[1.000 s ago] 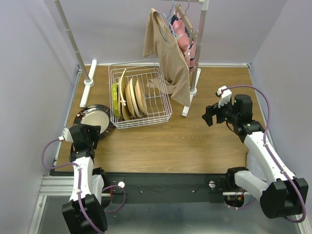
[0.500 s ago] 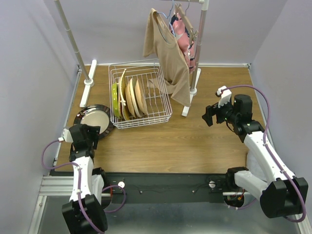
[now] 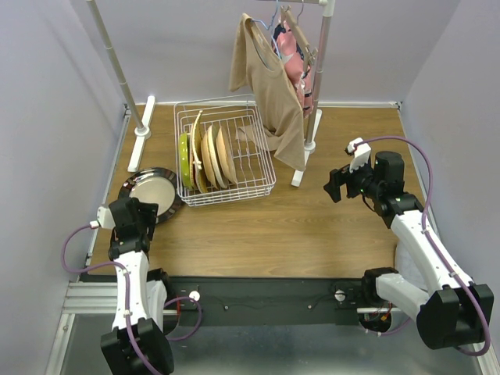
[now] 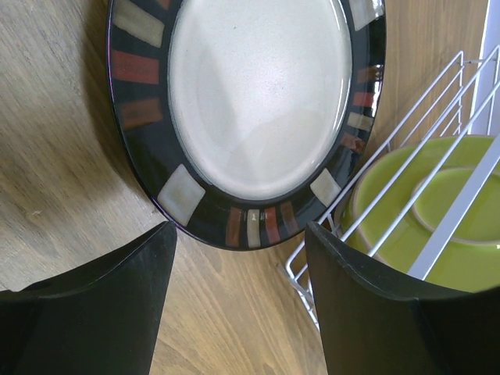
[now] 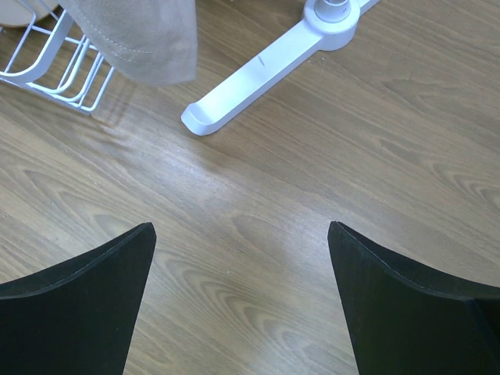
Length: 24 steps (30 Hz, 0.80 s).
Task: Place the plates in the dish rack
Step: Grab a plate with the left arm
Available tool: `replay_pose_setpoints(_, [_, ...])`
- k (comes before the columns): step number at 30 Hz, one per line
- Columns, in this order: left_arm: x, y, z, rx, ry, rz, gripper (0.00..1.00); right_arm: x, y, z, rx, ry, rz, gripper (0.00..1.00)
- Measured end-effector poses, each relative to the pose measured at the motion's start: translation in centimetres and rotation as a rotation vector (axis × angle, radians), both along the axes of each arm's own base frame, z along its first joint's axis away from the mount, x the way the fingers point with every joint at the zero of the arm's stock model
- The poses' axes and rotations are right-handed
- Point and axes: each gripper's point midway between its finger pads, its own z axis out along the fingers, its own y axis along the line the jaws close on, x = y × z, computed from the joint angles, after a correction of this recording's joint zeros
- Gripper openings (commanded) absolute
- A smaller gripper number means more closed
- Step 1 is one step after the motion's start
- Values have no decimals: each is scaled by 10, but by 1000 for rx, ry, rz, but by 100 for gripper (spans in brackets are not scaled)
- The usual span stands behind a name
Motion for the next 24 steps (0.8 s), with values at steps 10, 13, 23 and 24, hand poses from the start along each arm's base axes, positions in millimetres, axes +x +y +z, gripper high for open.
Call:
replay_pose_setpoints(10, [-5, -2, -19, -24, 39, 8, 75, 0, 0, 0, -1, 0, 0, 100])
replay_pose_setpoints(13, [-6, -3, -28, -35, 57, 12, 75, 0, 0, 0, -1, -1, 1, 100])
replay_pose_setpoints(23, [5, -1, -39, -58, 60, 9, 72, 0, 0, 0, -6, -4, 4, 100])
replay_pose_setpoints(24, [7, 0, -39, -58, 54, 10, 71, 0, 0, 0, -7, -4, 4, 100])
